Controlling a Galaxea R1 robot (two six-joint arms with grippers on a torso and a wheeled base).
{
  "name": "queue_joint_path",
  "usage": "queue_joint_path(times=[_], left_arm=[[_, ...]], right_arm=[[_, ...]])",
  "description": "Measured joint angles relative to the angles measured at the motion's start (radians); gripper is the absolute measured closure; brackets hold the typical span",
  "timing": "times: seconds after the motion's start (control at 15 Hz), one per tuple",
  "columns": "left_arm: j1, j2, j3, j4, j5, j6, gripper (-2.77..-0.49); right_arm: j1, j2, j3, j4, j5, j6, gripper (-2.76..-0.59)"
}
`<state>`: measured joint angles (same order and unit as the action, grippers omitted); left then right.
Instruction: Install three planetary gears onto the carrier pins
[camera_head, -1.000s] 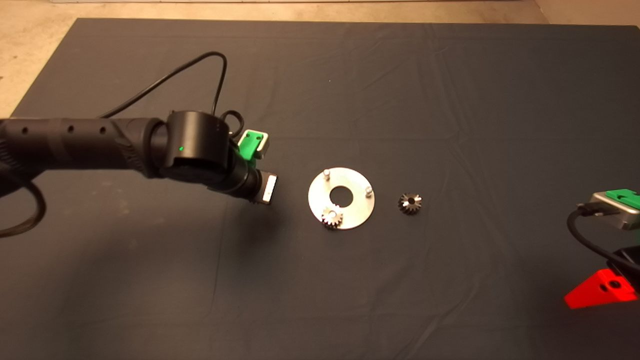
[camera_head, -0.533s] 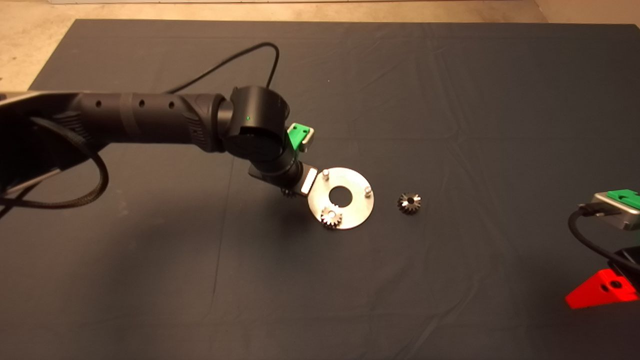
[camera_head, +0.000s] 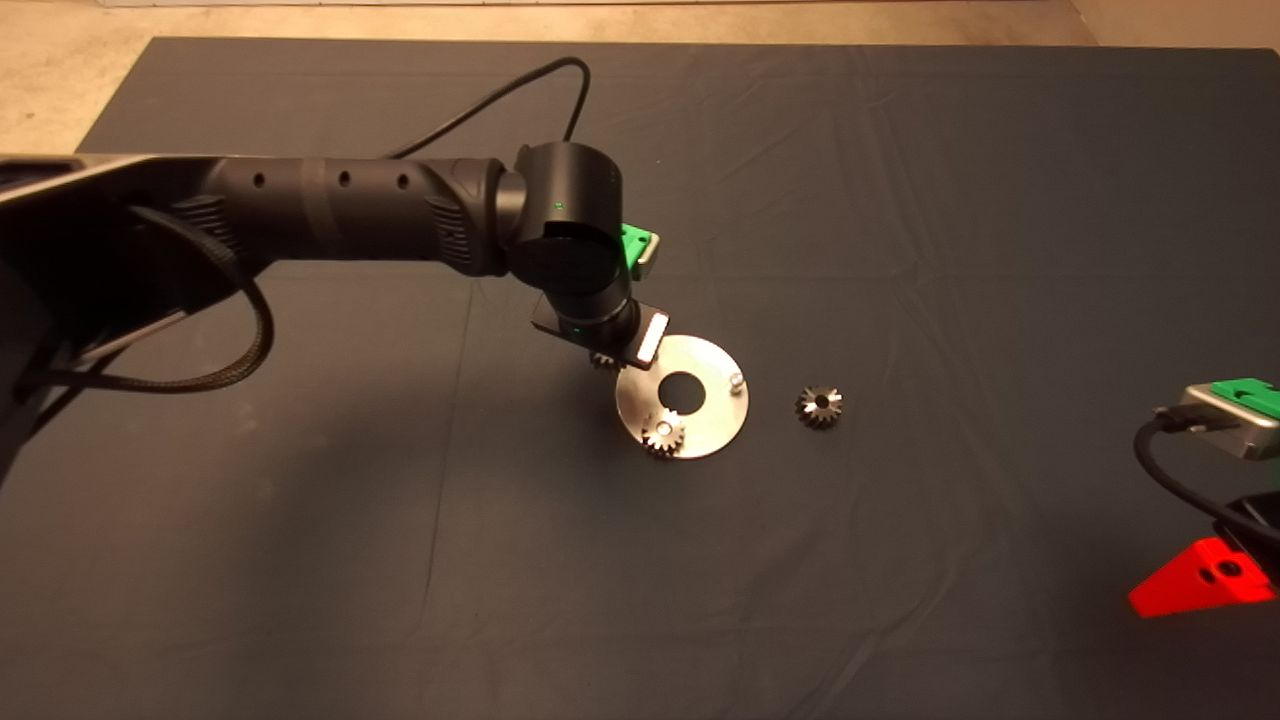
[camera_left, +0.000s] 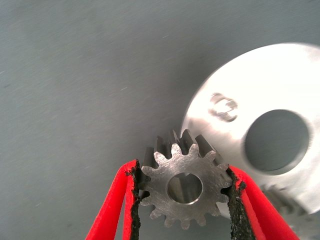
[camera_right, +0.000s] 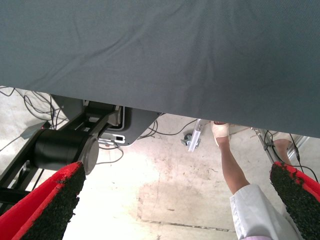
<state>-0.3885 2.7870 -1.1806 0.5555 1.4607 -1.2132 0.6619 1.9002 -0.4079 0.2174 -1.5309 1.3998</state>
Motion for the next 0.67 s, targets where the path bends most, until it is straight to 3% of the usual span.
queue_joint_path(times=[0.2, 0.4, 0.67], left_arm=[[0.0, 0.005, -0.019, -0.004, -0.048, 0.002, -0.91], [0.0, 0.026, -0.073, -0.003, -0.054, 0.004, -0.91], [0.0, 0.098, -0.136, -0.007, -0.062, 0.049, -0.91]], right_arm=[[0.0, 0.0, 0.0, 0.0, 0.0, 0.0, -2.75], [0.0, 0.0, 0.0, 0.0, 0.0, 0.0, -2.75], [0.0, 0.0, 0.0, 0.0, -0.001, 0.0, -2.75]])
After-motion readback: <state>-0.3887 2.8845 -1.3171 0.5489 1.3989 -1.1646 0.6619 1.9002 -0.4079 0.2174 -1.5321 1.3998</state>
